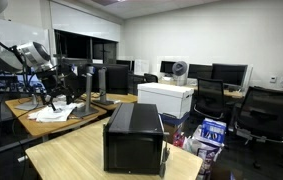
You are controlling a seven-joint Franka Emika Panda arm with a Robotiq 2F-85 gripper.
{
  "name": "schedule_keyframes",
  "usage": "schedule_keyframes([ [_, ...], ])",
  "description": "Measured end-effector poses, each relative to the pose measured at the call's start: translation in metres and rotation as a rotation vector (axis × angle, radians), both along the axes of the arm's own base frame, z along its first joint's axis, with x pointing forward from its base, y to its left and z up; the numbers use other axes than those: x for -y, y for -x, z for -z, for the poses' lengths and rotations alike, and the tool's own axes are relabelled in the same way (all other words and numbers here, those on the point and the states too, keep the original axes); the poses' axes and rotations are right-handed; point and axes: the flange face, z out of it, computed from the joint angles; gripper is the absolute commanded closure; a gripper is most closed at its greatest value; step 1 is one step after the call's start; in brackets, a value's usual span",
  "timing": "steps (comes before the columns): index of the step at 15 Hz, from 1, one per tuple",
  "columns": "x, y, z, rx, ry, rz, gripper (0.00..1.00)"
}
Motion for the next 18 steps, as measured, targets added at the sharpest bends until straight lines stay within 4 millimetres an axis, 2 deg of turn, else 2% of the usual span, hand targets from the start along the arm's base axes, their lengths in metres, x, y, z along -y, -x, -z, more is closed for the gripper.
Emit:
schedule_keyframes([
  [3,-0.02,0.002,0.013,-0.003,0.064,-0.116,0.0],
  [10,-0.032,-0.008,0.052,0.042,0.186,-0.268,0.0],
  [14,-0.03,-0.014,0.073,0.038,0.209,-0.274,0.0],
  [18,-0.015,-0.03,0.095,0.01,0.219,-0.229,0.0],
])
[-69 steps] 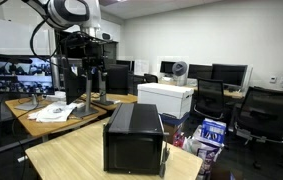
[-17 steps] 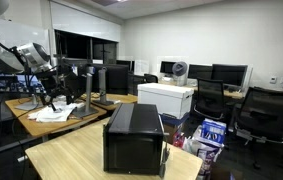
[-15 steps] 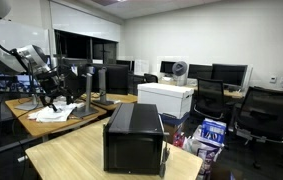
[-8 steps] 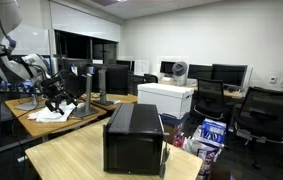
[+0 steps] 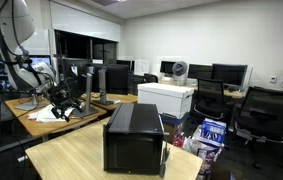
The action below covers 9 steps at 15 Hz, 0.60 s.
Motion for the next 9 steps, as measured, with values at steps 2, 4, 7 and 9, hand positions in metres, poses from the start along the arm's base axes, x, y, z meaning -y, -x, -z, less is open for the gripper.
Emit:
schedule_keyframes([
  [2,0.009,-0.009,0.01,-0.01,0.014,0.026,0.0],
  [4,0.015,-0.015,0.018,-0.018,0.024,0.047,0.0],
  [7,0.013,-0.015,0.019,-0.02,0.021,0.042,0.0],
  [9,0.012,-0.014,0.019,-0.02,0.02,0.04,0.0],
])
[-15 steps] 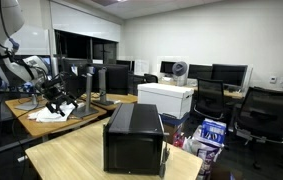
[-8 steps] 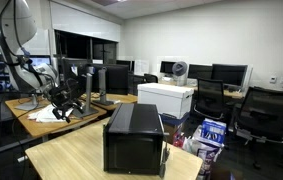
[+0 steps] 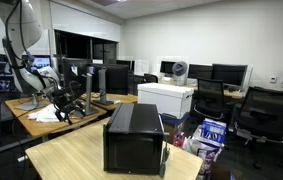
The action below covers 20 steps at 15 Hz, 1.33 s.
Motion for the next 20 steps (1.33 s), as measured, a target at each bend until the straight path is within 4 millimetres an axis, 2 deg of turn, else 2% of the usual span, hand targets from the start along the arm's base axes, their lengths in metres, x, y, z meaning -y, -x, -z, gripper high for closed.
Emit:
schedule_keyframes([
  [13,0.001,-0.001,0.002,-0.001,0.007,-0.008,0.0],
  [20,0.032,-0.019,0.046,-0.017,0.117,-0.068,0.0],
])
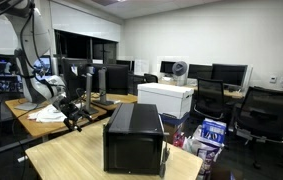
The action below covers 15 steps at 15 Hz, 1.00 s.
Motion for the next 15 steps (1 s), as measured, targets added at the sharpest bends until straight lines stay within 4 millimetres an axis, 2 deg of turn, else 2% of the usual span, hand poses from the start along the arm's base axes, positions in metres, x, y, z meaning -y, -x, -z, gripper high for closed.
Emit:
schedule_keyframes([
  [8,0.019,-0.011,0.03,0.055,0.106,0.019,0.0],
  [15,0.046,-0.024,0.043,0.101,0.218,0.043,0.0],
])
